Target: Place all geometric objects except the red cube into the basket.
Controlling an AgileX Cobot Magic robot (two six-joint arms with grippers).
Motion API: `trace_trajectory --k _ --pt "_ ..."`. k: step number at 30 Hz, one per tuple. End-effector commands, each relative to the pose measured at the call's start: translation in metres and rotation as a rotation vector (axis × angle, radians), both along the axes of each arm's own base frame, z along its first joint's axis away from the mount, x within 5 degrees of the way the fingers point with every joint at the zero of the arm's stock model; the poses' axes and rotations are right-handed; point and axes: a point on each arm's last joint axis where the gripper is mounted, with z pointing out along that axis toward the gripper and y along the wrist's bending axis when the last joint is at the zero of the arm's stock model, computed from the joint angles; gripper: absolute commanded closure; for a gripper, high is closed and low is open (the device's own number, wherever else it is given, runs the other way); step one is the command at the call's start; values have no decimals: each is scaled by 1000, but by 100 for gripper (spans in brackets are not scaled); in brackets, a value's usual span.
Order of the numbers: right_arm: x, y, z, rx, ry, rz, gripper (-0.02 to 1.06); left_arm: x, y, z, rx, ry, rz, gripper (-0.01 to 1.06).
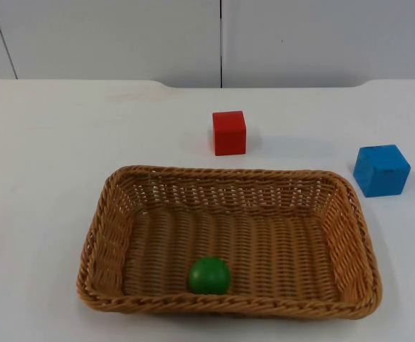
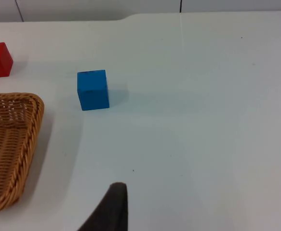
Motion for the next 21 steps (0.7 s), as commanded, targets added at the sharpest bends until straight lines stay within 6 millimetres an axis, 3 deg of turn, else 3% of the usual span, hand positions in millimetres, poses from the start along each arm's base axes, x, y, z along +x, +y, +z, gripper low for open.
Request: trace_trajectory --k 1,4,6,17,21 --pt "0 0 0 -5 -6 -10 -1 -12 3 0 13 -29 8 20" --pt "0 0 0 -8 -6 -9 -1 -27 4 2 11 -93 11 13" --pt "0 0 0 -8 -6 -9 -1 -35 5 4 5 -103 19 1" --pt "0 1 1 9 -11 3 -1 -38 5 8 -1 -141 22 0" --pt "11 3 6 21 51 12 -1 -38 5 9 -3 -145 22 0"
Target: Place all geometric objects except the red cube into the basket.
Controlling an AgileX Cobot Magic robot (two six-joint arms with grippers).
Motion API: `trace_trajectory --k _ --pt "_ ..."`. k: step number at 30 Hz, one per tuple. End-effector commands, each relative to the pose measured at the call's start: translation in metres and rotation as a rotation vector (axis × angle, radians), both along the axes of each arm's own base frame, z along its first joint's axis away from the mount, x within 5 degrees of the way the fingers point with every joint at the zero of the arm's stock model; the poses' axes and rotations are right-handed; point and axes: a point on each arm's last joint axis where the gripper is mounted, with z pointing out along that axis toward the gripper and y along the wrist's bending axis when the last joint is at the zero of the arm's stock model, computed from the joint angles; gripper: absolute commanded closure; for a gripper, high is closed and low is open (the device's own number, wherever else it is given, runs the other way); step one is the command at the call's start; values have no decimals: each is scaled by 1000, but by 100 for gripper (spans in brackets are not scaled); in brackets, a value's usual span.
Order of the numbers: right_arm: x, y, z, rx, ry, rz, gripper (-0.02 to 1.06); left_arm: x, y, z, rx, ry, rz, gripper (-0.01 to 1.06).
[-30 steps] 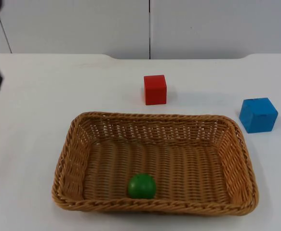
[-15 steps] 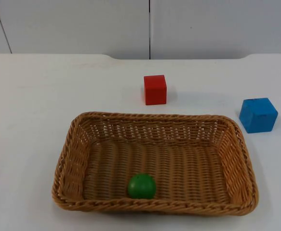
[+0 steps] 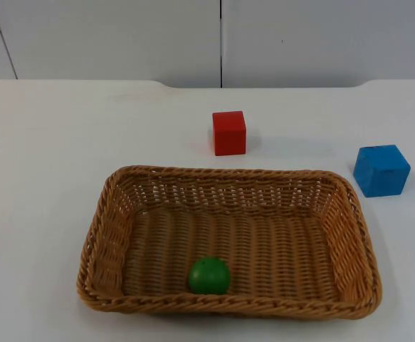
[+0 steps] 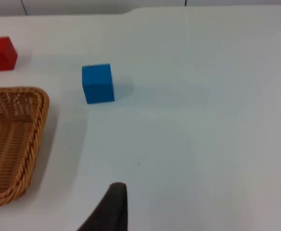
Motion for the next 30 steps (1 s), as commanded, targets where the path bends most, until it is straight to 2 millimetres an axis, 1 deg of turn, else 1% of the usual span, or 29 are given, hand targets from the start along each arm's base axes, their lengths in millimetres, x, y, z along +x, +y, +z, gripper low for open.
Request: trace_trajectory --k 1,3,4,6,9,10,11,12,14,16,17,21,22,25,28,29,30 --pt "8 1 6 10 23 1 -1 0 1 1 -5 -22 13 0" --pt "22 2 15 4 63 4 -1 0 1 1 -5 -25 13 0" --pt "22 2 15 4 63 4 -1 0 1 1 -5 -25 13 0" --pt "42 3 25 -11 118 13 -1 0 1 1 -7 -25 13 0" --pt "78 5 33 -15 215 15 -1 1 0 1 -20 -35 14 0" --pt "92 5 33 -16 268 15 -1 1 0 2 -25 -42 15 0" --pt "92 5 33 -16 268 15 -1 1 0 2 -25 -42 15 0" --pt "105 6 34 -16 304 16 -1 1 -1 2 -33 -43 16 0" --pt "138 9 30 -5 414 23 -1 1 -1 2 -33 -46 16 0" --pt "164 13 28 3 480 53 -1 1 -1 2 -33 -46 16 0" --pt "164 13 28 3 480 53 -1 1 -1 2 -33 -46 16 0" --pt "226 23 11 75 588 93 -1 1 -1 2 -33 -46 16 0" --pt "226 23 11 75 588 93 -1 1 -1 2 -33 -46 16 0" --pt "267 30 -4 92 624 104 -1 1 -1 2 -33 -46 16 0" --pt "303 45 -25 62 658 120 -1 1 -1 2 -33 -46 16 0" --pt "313 50 -30 41 658 104 0 1 -1 2 -33 -46 16 0" --pt "313 50 -30 41 658 104 0 1 -1 2 -33 -46 16 0"
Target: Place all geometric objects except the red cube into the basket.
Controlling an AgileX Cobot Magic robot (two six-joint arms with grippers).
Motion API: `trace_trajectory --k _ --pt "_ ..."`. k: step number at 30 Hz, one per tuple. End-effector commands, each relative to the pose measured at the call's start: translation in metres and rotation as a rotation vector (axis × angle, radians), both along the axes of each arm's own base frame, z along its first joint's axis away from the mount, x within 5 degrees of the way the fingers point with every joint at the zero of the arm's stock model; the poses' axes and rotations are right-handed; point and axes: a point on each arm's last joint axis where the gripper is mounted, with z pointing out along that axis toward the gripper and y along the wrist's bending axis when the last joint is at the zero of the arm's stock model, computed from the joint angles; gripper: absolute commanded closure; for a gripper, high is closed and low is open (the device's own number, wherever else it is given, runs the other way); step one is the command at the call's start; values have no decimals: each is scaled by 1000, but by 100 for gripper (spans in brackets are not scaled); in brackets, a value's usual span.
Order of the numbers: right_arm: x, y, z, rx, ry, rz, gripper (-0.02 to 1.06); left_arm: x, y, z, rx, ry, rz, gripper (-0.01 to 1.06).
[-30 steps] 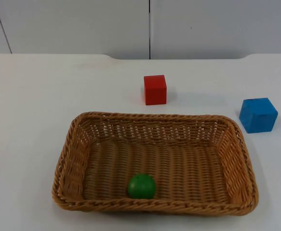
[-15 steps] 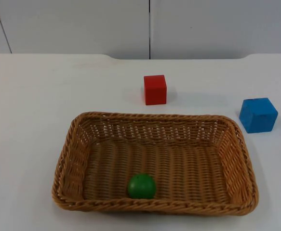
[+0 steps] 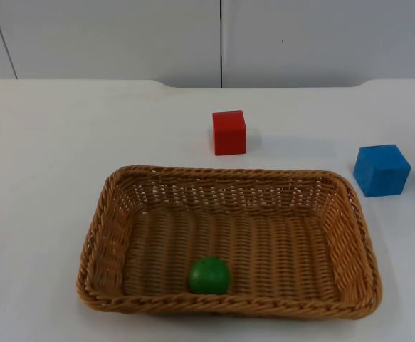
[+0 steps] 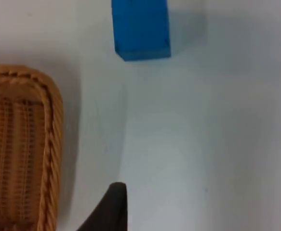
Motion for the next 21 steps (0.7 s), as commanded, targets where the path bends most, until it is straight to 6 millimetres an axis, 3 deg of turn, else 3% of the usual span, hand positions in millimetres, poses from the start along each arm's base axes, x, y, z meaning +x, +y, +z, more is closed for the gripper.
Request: trace_trajectory --k 1,10,15,21 --pt "21 13 -12 -36 -12 -1 0 -1 0 0 -20 -10 13 0" --pt "80 70 -62 -109 -50 70 0 -1 1 0 -4 -10 12 0" --pt "101 78 -85 -77 -92 44 0 -1 1 0 -2 -10 12 0" --pt "107 78 -116 -108 -57 37 0 -1 1 0 -2 -10 12 0"
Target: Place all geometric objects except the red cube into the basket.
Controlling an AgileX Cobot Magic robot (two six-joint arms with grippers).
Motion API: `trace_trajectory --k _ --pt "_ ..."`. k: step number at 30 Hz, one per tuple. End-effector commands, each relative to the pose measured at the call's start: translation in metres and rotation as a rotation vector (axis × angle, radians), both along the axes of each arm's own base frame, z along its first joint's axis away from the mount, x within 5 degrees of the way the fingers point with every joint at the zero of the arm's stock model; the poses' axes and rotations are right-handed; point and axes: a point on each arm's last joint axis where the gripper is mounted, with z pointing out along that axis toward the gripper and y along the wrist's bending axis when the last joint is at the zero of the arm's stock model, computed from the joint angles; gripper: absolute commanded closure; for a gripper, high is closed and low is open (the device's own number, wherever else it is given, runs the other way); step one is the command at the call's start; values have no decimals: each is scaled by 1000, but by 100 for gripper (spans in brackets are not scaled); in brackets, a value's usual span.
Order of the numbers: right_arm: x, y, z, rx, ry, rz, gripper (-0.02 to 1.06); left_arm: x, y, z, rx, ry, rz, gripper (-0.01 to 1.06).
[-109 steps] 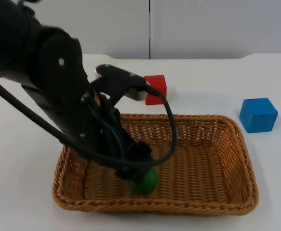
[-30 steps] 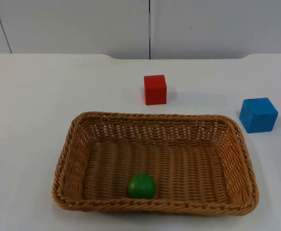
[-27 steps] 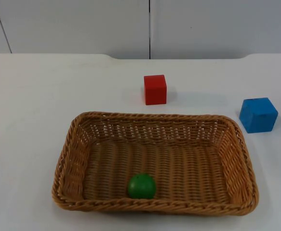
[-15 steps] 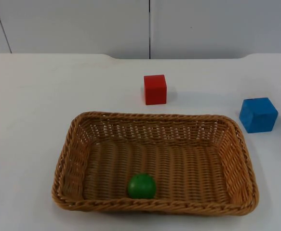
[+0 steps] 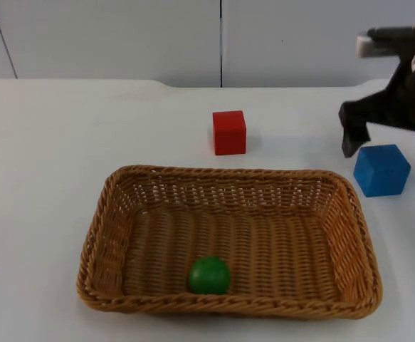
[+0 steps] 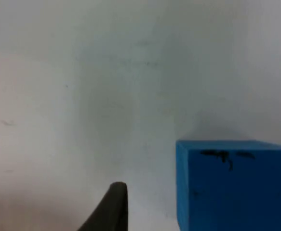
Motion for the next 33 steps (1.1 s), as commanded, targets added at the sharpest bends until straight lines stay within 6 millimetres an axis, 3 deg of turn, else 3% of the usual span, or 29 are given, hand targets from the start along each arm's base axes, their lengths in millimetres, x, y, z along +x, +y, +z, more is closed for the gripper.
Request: trace_trajectory --k 1,6,10,14,15,18,19,22,23,28,29,33 --pt "3 2 -9 -14 1 8 0 -1 1 0 -4 -10 12 0" --pt "5 -3 -23 -72 10 -10 1 -1 1 0 -4 -10 12 0" --pt "5 -4 -22 -79 6 -19 13 -1 1 0 -4 -10 12 0" --pt "4 -4 -23 -76 24 -31 64 -1 1 0 -4 -10 12 0" --pt "4 -4 -23 -76 24 -31 64 -1 1 0 -4 -10 12 0" --pt "3 -5 -15 -74 15 -36 99 -1 1 0 -4 -10 12 0" --pt "2 -5 -8 -71 6 -39 104 -1 1 0 -4 -10 12 0" --pt "-1 -5 20 -50 -39 -42 105 -1 1 0 -4 -10 12 0" --pt "-1 -5 20 -50 -39 -42 105 -1 1 0 -4 -10 12 0" --pt "-23 -12 106 -36 -188 -5 105 -1 1 0 -4 -10 12 0" --pt "-23 -12 106 -36 -188 -5 105 -1 1 0 -4 -10 12 0" --pt "-51 -22 164 -33 -281 3 105 -1 1 0 -4 -10 12 0"
